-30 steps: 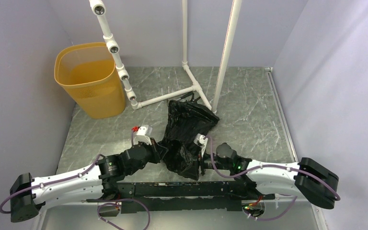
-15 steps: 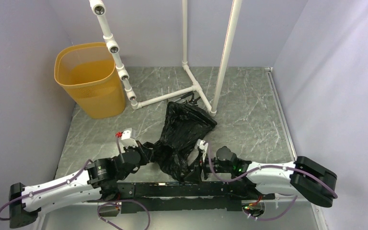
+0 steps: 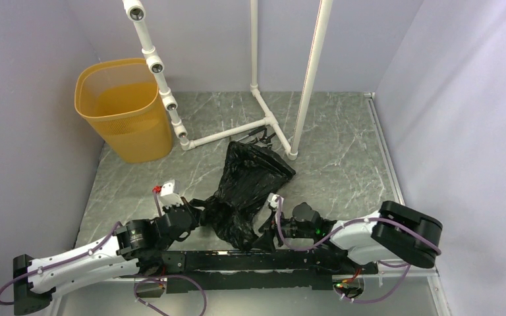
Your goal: Put the trash bags into the trash bin
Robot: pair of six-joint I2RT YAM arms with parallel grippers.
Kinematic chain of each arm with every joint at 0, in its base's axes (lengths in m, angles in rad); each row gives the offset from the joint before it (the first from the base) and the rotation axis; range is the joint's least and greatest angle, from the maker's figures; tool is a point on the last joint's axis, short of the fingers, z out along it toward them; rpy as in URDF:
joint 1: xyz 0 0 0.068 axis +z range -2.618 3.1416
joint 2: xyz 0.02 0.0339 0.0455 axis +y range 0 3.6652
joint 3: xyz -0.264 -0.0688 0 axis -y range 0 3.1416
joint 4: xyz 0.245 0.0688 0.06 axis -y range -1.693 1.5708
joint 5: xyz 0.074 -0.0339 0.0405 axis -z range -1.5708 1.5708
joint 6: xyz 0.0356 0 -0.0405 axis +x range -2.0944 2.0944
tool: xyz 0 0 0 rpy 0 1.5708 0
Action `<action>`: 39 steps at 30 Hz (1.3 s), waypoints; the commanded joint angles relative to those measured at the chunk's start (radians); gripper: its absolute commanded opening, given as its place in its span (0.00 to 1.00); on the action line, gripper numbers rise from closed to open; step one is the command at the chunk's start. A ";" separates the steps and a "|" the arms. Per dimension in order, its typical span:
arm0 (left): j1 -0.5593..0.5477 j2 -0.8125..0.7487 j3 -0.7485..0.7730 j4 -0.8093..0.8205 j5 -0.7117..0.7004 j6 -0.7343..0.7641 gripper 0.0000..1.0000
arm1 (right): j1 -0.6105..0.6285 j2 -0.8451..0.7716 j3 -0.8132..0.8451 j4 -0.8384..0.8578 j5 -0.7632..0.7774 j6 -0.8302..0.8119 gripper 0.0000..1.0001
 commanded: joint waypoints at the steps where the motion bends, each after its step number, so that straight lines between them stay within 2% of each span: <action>1: 0.003 0.002 -0.007 -0.002 -0.031 -0.018 0.02 | 0.022 0.070 0.021 0.131 -0.019 -0.009 0.72; 9: 0.002 -0.004 -0.022 0.030 -0.018 -0.014 0.02 | 0.093 0.111 0.071 0.075 0.026 -0.046 0.68; 11: 0.003 0.000 -0.020 0.032 -0.016 -0.011 0.03 | 0.094 0.114 0.078 0.066 0.034 -0.045 0.62; 15: 0.003 0.005 -0.014 0.035 -0.013 0.001 0.02 | 0.094 0.104 0.073 0.089 0.064 -0.049 0.43; 19: 0.003 0.010 0.008 0.029 -0.009 0.026 0.03 | 0.094 0.031 0.063 0.118 0.111 -0.035 0.28; 21: 0.003 0.009 0.030 0.022 -0.009 0.056 0.02 | 0.094 -0.044 0.101 0.021 0.142 -0.038 0.22; 23: 0.003 0.008 0.068 0.007 -0.014 0.096 0.02 | 0.094 -0.133 0.172 -0.136 0.193 -0.054 0.10; 24: 0.003 0.007 0.091 0.002 -0.018 0.123 0.03 | 0.094 -0.178 0.213 -0.215 0.242 -0.074 0.07; 29: 0.003 0.025 0.295 0.029 -0.056 0.352 0.02 | 0.061 -0.344 0.485 -0.540 0.460 -0.293 0.01; 32: 0.003 0.073 0.489 0.112 -0.067 0.617 0.02 | 0.008 -0.332 0.793 -0.666 0.499 -0.481 0.01; 34: 0.003 0.114 0.628 0.210 -0.015 0.783 0.02 | 0.002 -0.301 1.003 -0.747 0.443 -0.610 0.01; 36: 0.003 0.144 0.733 0.309 0.128 0.932 0.02 | 0.003 -0.289 1.154 -0.778 0.287 -0.695 0.02; 39: 0.002 0.159 0.774 0.406 0.434 1.070 0.02 | 0.003 -0.326 1.125 -0.737 0.006 -0.736 0.04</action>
